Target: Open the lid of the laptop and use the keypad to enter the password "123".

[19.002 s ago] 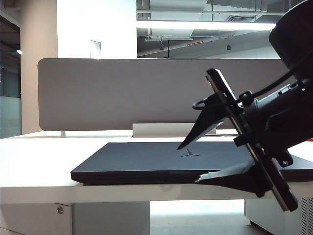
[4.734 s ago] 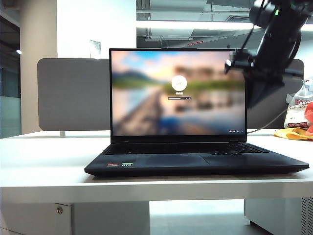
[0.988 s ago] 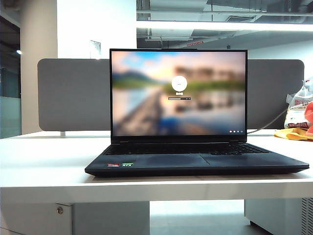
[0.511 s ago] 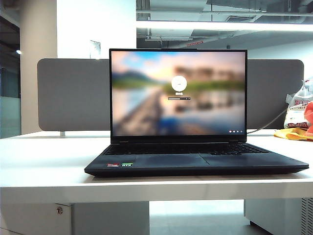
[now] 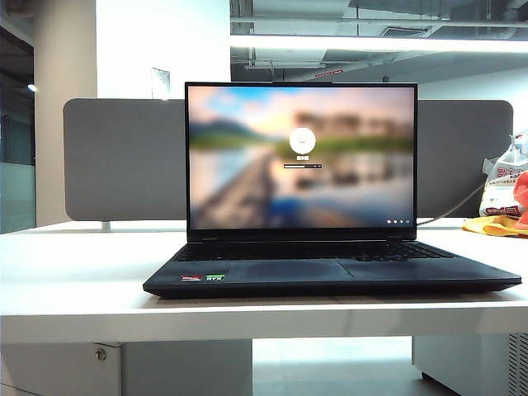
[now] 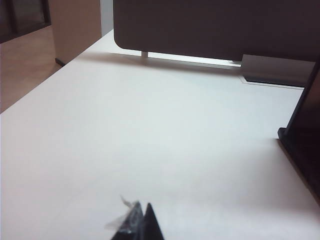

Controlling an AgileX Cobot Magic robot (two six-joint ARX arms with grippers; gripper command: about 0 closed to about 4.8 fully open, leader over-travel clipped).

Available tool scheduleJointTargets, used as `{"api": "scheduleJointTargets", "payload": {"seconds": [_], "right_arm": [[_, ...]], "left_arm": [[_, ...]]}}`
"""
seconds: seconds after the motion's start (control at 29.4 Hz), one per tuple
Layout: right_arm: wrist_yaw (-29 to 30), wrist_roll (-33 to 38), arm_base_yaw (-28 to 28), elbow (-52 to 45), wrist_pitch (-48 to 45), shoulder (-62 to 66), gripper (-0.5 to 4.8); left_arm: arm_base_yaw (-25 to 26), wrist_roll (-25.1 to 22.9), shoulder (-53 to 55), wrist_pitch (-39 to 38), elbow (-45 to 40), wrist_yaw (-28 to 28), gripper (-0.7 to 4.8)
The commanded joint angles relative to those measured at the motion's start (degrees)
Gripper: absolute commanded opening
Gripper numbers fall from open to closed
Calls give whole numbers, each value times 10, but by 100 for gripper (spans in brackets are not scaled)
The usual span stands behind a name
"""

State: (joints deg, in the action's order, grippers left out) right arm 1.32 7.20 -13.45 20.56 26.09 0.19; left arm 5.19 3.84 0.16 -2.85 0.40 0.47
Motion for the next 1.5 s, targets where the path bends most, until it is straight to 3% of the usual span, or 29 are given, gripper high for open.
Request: {"api": "scheduleJointTargets", "payload": {"seconds": [0.03, 0.27, 0.37, 0.61, 0.92, 1.26, 1.4, 1.5], "right_arm": [[1, 1, 0, 3, -6, 0, -9], [-5, -6, 1, 3, -4, 0, -8], [-47, -57, 2, 3, -5, 0, -9], [-172, -93, 16, -15, -47, 0, -8], [-130, -31, 80, -148, -269, 0, -8], [-129, -30, 156, -185, -308, 0, -8], [-127, -31, 162, -189, -311, 0, -8], [-82, -32, 159, -198, -311, 0, -8]], "left_arm": [[0, -2, 0, 3, 0, 2, -6], [1, -2, 0, 3, 0, 2, -5], [0, -2, 0, 3, 0, 2, -6], [0, -2, 0, 3, 0, 2, -6], [1, -2, 0, 3, 0, 2, -5], [0, -2, 0, 3, 0, 2, -6], [1, -2, 0, 3, 0, 2, -5], [0, -2, 0, 3, 0, 2, -5]]}}
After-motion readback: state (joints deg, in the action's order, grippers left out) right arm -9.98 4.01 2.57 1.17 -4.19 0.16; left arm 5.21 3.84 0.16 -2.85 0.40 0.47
